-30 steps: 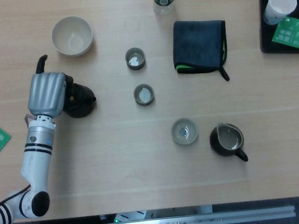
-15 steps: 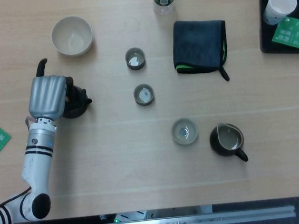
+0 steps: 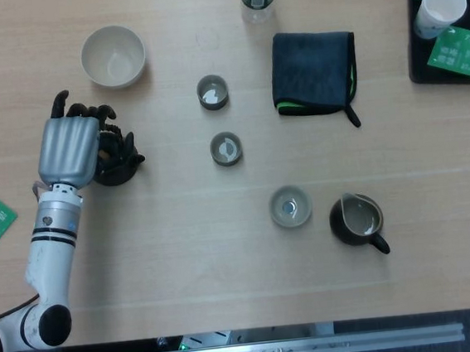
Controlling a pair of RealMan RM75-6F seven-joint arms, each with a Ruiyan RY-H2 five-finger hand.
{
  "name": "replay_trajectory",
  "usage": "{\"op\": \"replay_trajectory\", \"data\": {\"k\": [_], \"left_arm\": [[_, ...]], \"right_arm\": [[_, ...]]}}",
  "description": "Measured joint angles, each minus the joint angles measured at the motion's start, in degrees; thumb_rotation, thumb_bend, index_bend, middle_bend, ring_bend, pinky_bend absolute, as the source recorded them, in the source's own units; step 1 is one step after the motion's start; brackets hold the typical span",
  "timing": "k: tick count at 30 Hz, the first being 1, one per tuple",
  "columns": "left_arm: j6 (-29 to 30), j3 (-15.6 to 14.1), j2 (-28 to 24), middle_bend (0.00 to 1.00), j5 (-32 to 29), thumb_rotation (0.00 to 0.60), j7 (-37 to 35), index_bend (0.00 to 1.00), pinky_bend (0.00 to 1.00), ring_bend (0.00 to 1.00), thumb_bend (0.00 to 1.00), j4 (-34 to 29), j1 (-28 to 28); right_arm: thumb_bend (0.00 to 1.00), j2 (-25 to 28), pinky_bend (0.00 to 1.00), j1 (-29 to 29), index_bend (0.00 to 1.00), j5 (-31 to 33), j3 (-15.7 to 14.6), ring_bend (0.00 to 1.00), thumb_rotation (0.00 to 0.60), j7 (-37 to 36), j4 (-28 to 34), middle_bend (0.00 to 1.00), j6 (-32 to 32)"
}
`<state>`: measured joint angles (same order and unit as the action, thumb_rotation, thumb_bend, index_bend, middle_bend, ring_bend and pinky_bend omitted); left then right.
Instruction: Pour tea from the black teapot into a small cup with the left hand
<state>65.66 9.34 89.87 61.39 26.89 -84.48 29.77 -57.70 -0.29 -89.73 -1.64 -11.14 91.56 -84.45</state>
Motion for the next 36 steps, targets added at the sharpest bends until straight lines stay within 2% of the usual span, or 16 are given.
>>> {"op": "replay_trajectory", "data": {"k": [4, 10, 13, 17, 23, 27, 36], "left_arm": [[0.77, 0.32, -0.61, 0.15, 1.58, 0.216, -3.58, 0.13, 0.10, 0.09, 0.35, -0.59, -0.44], [2.65, 0.41, -3.16, 0.10, 4.94, 0.292, -9.84, 0.09, 0.10, 0.07, 0.35, -2.95, -1.96], [4.26, -0.04, -5.31, 0.10, 6.27, 0.368, -10.57, 0.09, 0.10, 0.07, 0.35, -5.69, -3.24], [7.92, -0.80, -7.68, 0.11, 8.07, 0.503, -10.82, 0.09, 0.10, 0.07, 0.35, -8.89, -5.39], [13.22, -3.09, -12.18, 0.14, 10.90, 0.530, -9.67, 0.09, 0.10, 0.07, 0.35, -14.60, -9.53], [17.06, -4.60, -13.53, 0.15, 13.01, 0.555, -8.82, 0.11, 0.10, 0.07, 0.35, -15.82, -12.40], [24.28, -8.49, -17.80, 0.17, 16.42, 0.565, -7.83, 0.13, 0.10, 0.08, 0.35, -19.32, -19.36]], "right_arm": [[0.00, 0.08, 0.03, -0.06, 0.17, 0.10, 0.03, 0.04, 0.600, -0.03, 0.01, 0.16, -0.07], [0.00, 0.12, 0.03, -0.06, 0.17, 0.22, 0.07, 0.04, 0.600, 0.11, 0.06, 0.16, -0.01], [0.00, 0.13, 0.03, -0.03, 0.17, 0.33, 0.09, 0.04, 0.600, 0.25, 0.12, 0.16, 0.12], [0.00, 0.09, 0.03, 0.06, 0.17, 0.31, 0.07, 0.04, 0.600, 0.62, 0.20, 0.16, 0.30], [0.00, -0.11, 0.03, 0.37, 0.17, 0.22, 0.15, 0.04, 0.600, 1.11, 0.46, 0.16, 0.64], [0.00, -0.21, 0.03, 0.45, 0.17, 0.01, 0.06, 0.04, 0.600, 1.30, 0.57, 0.16, 0.76], [0.00, -0.21, 0.03, 0.76, 0.17, -1.16, -0.36, 0.04, 0.600, 1.60, 1.09, 0.16, 0.97]]}}
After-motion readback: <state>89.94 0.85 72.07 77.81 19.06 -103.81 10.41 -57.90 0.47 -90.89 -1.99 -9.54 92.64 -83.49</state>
